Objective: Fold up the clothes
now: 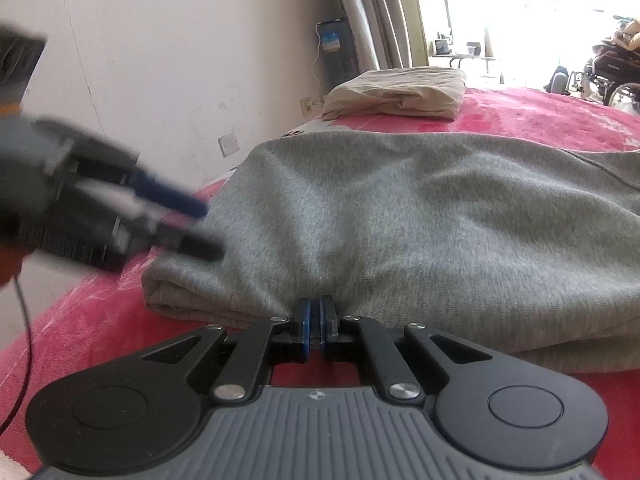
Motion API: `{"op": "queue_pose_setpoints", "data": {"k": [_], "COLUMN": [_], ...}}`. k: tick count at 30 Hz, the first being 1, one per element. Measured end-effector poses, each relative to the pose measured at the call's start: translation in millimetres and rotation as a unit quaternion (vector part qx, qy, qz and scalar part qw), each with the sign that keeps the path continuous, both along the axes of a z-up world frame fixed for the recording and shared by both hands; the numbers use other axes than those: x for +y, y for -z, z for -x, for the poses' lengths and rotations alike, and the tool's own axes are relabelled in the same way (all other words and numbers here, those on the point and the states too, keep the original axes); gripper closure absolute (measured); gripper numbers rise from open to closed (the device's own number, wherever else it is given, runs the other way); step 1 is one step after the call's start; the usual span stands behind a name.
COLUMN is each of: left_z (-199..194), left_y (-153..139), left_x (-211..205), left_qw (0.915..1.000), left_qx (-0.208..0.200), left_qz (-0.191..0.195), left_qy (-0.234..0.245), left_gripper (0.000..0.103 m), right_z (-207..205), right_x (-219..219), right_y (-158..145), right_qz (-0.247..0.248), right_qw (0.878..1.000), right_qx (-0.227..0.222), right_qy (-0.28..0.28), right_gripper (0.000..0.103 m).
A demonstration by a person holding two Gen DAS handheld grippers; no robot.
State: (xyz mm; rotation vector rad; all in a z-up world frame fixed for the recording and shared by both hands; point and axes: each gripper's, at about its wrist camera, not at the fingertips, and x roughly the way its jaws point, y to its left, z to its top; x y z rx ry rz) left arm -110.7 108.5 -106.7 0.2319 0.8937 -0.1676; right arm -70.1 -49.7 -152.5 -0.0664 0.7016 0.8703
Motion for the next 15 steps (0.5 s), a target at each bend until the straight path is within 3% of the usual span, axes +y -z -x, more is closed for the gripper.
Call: {"op": "queue_pose_setpoints", "data": {"k": [5, 15], "left_z": [10, 14], "left_y": [20, 27], "left_x": [-6, -12], "left_qw": [0.9996, 0.9987], "left_qx": [-0.007, -0.011], "left_qz": [-0.026, -0.044], "left_qy": [0.011, 0.022], "left_gripper": [0.056, 0.053], "right_z": [0, 2], "right_x": [0, 1], "right_y": [0, 0], "right_qz": [-0.001, 0.003], "right_qw": [1.0, 1.0], "right_qx": [0.004, -0.001], "right_qy": [0.004, 0.005], "right_gripper": [0.101, 0.101]}}
